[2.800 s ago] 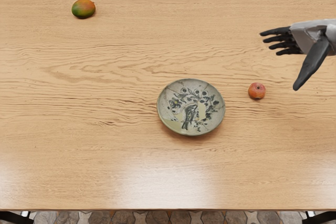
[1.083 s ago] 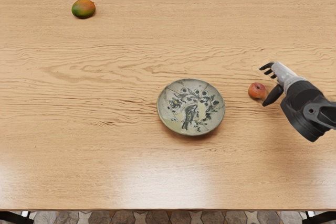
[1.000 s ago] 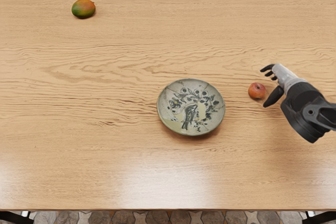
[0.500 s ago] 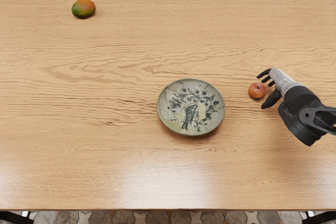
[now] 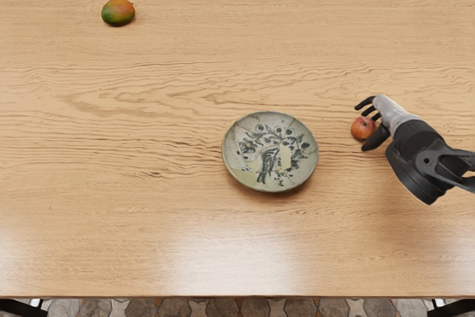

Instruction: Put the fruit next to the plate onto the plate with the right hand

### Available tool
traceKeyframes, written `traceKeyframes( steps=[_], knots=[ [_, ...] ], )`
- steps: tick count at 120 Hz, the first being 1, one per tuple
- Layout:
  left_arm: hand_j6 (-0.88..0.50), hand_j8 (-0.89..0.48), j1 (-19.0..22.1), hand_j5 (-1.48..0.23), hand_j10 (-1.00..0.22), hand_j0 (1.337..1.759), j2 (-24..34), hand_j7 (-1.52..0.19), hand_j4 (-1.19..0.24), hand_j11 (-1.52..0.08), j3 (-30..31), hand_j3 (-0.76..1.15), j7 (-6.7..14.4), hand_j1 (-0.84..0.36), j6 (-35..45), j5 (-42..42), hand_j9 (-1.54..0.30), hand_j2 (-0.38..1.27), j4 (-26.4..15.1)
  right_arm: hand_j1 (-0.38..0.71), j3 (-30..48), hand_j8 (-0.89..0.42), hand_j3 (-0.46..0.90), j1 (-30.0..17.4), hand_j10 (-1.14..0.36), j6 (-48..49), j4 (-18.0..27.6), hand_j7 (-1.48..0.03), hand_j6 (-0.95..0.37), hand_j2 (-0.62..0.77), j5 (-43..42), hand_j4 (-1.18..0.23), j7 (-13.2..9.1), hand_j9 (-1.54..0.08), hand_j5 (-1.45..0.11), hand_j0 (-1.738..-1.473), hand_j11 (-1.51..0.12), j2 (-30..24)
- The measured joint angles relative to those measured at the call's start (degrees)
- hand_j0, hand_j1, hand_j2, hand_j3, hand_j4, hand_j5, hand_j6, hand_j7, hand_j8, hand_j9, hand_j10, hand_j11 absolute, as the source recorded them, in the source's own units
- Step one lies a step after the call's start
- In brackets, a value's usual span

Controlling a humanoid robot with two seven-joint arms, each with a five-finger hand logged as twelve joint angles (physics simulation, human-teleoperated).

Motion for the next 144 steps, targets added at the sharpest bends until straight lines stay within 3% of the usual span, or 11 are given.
traceKeyframes(
  steps=[85,90,100,116,144],
  knots=[
    [0.0,0.0,0.0,0.0,0.0,1.658,0.0,0.0,0.0,0.0,0.0,0.0,0.0,0.35,0.0,0.0,0.0,0.0,0.0,0.18,0.1,-0.45,0.0,-0.3,-0.45,0.2,-1.8,-0.58,-0.45,-0.09,0.0,-0.45,0.0,-0.58,-0.58,-1.658,-0.58,0.6],
    [0.0,0.0,0.0,0.0,0.0,1.658,0.0,0.0,0.0,0.0,0.0,0.0,0.0,0.35,0.0,0.0,0.0,0.0,0.0,0.25,0.1,-0.5,0.0,-0.4,-0.5,0.2,-1.8,-0.65,-0.47,-0.1,0.2,-0.5,0.0,-0.65,-0.65,-1.658,-0.65,0.6],
    [0.0,0.0,0.0,0.0,0.0,1.658,0.0,0.0,0.0,0.0,0.0,0.0,0.0,0.35,0.0,0.0,0.0,0.0,0.0,0.35,0.2,-0.46,0.0,-0.8,-0.63,0.2,-2.0,-0.81,-0.42,0.14,0.0,-0.54,-0.1,-0.81,-0.8,-1.653,-0.81,0.7],
    [0.0,0.0,0.0,0.0,0.0,1.658,0.0,0.0,0.0,0.0,0.0,0.0,0.0,0.35,0.0,0.0,0.0,0.0,0.0,0.33,1.2,-0.5,0.0,-1.3,-0.76,0.2,-3.0,-0.97,-0.45,0.35,0.6,-0.64,-0.1,-0.96,-0.96,-1.649,-0.95,0.7],
    [0.0,0.0,0.0,0.0,0.0,1.658,0.0,0.0,0.0,0.0,0.0,0.0,0.0,0.35,0.0,0.0,0.0,0.0,0.0,0.31,12.6,-0.46,0.0,-1.8,-0.82,0.7,-11.5,-1.08,-0.4,0.37,6.8,-0.59,-0.1,-1.12,-1.13,-1.653,-1.12,0.5]
  ],
)
